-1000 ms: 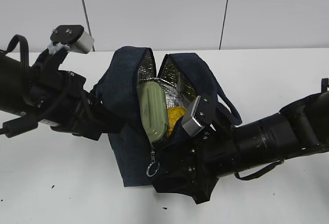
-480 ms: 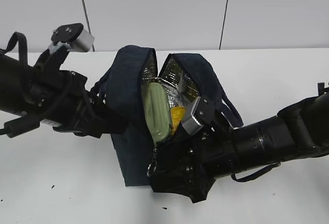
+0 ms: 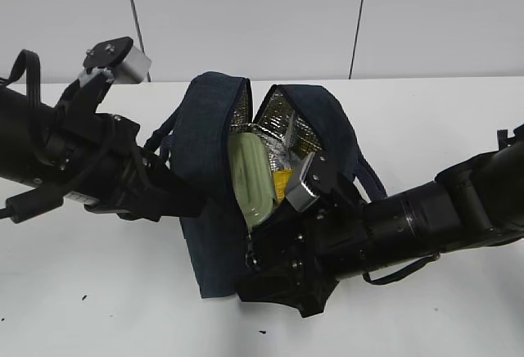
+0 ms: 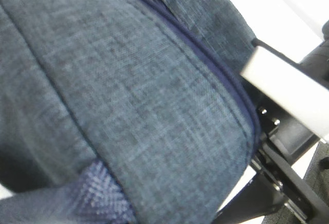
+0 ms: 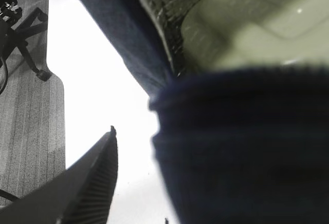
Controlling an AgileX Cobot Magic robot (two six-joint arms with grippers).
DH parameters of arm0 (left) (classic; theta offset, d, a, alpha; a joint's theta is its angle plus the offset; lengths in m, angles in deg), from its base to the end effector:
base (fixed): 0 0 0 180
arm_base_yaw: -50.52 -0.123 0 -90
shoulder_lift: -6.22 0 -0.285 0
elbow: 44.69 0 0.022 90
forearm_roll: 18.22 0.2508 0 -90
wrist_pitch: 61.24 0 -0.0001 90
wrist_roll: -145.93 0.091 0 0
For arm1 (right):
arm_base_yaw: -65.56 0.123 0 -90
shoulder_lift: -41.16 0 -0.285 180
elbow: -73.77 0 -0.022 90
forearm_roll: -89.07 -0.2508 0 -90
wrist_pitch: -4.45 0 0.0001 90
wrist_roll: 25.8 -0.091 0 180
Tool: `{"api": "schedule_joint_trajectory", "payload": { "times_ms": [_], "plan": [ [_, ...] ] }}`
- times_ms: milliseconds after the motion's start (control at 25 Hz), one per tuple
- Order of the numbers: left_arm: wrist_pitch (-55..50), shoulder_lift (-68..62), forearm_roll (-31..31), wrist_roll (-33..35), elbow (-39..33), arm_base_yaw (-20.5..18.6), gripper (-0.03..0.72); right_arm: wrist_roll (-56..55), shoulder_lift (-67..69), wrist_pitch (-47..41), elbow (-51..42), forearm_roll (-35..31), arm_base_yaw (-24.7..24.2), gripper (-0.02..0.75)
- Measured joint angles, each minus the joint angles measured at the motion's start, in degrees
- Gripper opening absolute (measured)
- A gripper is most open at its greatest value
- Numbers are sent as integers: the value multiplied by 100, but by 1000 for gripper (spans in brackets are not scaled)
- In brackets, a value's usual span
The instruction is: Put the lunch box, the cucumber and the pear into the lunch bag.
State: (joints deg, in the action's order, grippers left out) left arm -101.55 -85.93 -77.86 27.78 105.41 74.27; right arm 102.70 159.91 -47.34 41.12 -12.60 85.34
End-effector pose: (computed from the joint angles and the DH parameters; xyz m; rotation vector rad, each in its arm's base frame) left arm 0.2339 -0.1585 0.2313 0.9367 2.3165 -0.8502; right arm 0.2737 0.1729 0.1208 -1.1317 1.9297 1.0311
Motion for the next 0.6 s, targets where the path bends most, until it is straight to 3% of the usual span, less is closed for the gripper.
{"api": "schedule_joint_trajectory", "payload": {
  "times_ms": [280,600],
  "plan": [
    [-41,0,0,0,0,0,-15,-13,57,0,62,0,4,414],
    [-70,0,-6,0,0,0,-15,-33,57,46,70,-22,4,202]
  ]
}}
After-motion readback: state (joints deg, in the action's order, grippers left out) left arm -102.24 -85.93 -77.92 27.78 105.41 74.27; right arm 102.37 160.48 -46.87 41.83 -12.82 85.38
